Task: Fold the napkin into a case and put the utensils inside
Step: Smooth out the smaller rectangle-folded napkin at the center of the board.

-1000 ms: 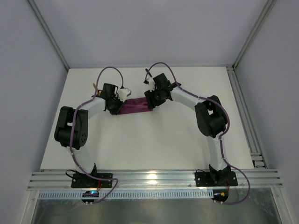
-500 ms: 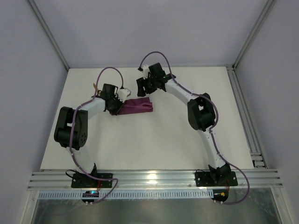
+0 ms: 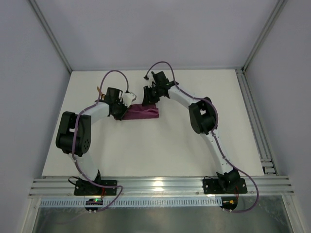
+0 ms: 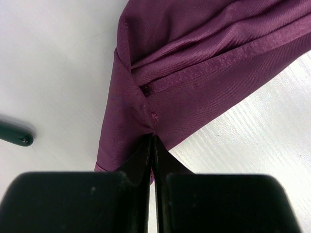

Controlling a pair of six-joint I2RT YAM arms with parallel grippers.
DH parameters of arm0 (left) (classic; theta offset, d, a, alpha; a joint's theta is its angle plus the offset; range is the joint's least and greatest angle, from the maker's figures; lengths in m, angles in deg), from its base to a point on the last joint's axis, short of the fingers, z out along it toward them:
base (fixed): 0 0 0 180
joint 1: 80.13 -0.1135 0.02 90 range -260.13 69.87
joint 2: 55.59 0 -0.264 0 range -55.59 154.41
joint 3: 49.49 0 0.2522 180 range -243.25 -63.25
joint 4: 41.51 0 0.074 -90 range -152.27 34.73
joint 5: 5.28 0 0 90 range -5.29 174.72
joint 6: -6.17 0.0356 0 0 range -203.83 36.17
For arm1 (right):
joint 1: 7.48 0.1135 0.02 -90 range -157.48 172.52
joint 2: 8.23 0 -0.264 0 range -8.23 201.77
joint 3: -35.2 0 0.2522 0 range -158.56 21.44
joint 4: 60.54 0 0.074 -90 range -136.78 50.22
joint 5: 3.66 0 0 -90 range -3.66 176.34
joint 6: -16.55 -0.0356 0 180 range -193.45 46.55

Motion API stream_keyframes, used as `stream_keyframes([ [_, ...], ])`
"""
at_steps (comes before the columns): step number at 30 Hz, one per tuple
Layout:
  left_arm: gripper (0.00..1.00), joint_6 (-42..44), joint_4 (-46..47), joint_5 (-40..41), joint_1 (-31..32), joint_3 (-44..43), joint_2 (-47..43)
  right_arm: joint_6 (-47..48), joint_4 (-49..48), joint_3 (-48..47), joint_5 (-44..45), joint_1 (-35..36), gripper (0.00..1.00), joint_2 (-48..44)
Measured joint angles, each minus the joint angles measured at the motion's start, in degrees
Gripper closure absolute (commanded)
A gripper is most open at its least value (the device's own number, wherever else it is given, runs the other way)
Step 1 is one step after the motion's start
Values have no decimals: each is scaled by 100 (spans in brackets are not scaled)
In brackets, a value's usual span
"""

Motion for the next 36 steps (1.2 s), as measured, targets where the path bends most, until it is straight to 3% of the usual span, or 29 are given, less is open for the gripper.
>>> stream_keyframes([
  [6, 100, -13, -20, 7, 0, -11, 0, -131, -278, 708, -210, 4, 85, -256],
  [13, 100, 46, -70, -79, 0, -24, 0, -448, -879, 2983, -291, 249, 85, -1547],
  [18, 100, 400, -192, -302, 2, -24, -17, -1080, -1788, 4433, -348, 726, 75, -2297],
  [21, 100, 647, -337, -413, 33, -22, -44, -1473, -2317, 5106, -356, 968, 59, -2660],
  [31, 100, 984, -533, -463, 219, -20, -83, -1543, -2391, 5036, 227, 592, 55, -2887],
  [36, 100, 879, -581, -468, 234, -20, -96, -1473, -2404, 4830, 828, 876, 55, -2992],
])
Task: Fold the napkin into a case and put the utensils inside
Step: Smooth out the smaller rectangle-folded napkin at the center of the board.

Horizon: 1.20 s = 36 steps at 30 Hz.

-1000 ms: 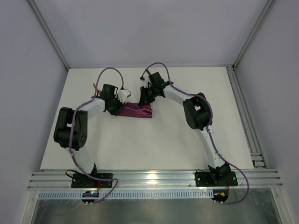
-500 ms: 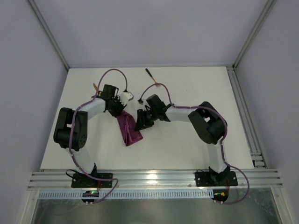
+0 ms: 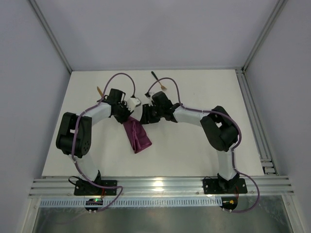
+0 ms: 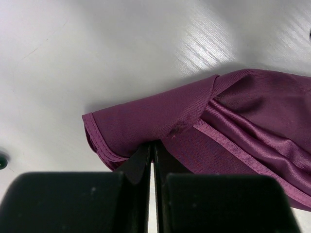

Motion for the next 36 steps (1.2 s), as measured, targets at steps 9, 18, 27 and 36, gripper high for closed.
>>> stream_keyframes([
  [9, 100, -142, 2, 20, 15, 0, 0, -142, -155, -37, 74, 487, 49, 31],
  [18, 100, -402, -22, 133, 33, -22, 9, -369, -413, -262, -116, 487, 48, 540],
  [27, 100, -748, -138, 422, 120, -195, 120, -710, -857, -343, -317, 439, 76, 776],
  [36, 85, -896, -118, 531, 184, -262, 151, -929, -1008, -267, -605, 245, 96, 918],
])
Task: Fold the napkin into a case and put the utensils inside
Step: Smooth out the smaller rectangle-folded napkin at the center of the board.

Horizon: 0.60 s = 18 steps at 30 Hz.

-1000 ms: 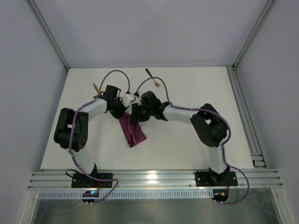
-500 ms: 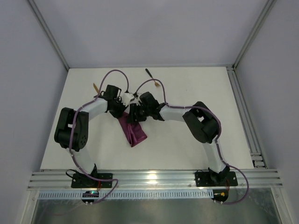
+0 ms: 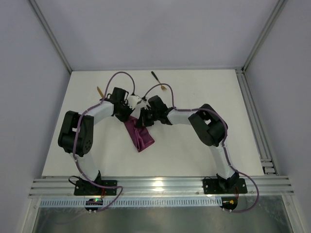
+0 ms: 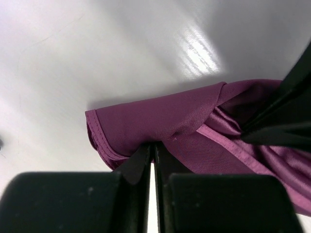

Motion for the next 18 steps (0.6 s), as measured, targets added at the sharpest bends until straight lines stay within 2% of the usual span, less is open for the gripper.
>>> stream_keyframes([
  [2, 75, -9, 13, -39, 28, 0, 0, -61, -28, 76, -74, -61, 96, 39],
  [3, 66, -26, 13, -72, 42, 0, -7, -92, -70, 90, -142, -87, 96, 59],
  [4, 64, -28, 13, -96, 50, 0, -17, -109, -105, 92, -197, -114, 96, 72],
  [9, 62, -57, 11, -339, 57, 17, -417, -260, -293, 92, -485, -254, 96, 195],
  [13, 62, 39, 2, -636, 55, 92, -1182, -339, -426, 98, -684, -348, 96, 256],
  [18, 62, 575, -4, -1062, 118, 431, -1786, -407, -490, 98, -793, -446, 96, 293],
])
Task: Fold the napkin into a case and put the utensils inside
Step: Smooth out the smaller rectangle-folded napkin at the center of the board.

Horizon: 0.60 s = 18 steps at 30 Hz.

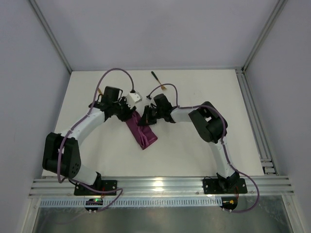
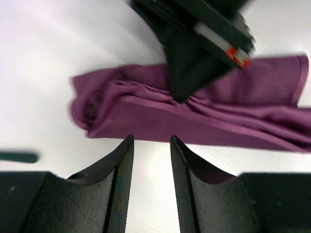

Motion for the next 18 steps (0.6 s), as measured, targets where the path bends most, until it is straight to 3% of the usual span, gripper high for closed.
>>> stream_keyframes([
  [7, 60, 697, -7, 107, 732, 1003, 332, -13, -13, 0, -105, -118, 94, 24],
  [11, 60, 796, 105, 170, 815, 1049, 579, -37, -35, 0, -170, -140, 87, 31],
  [14, 60, 743, 216, 243, 785, 887, 857, -125, -70, 0, -208, -146, 72, 31],
  [18, 60, 634, 385, 245, 785, 802, 964, -166, -70, 0, -221, -164, 67, -31],
])
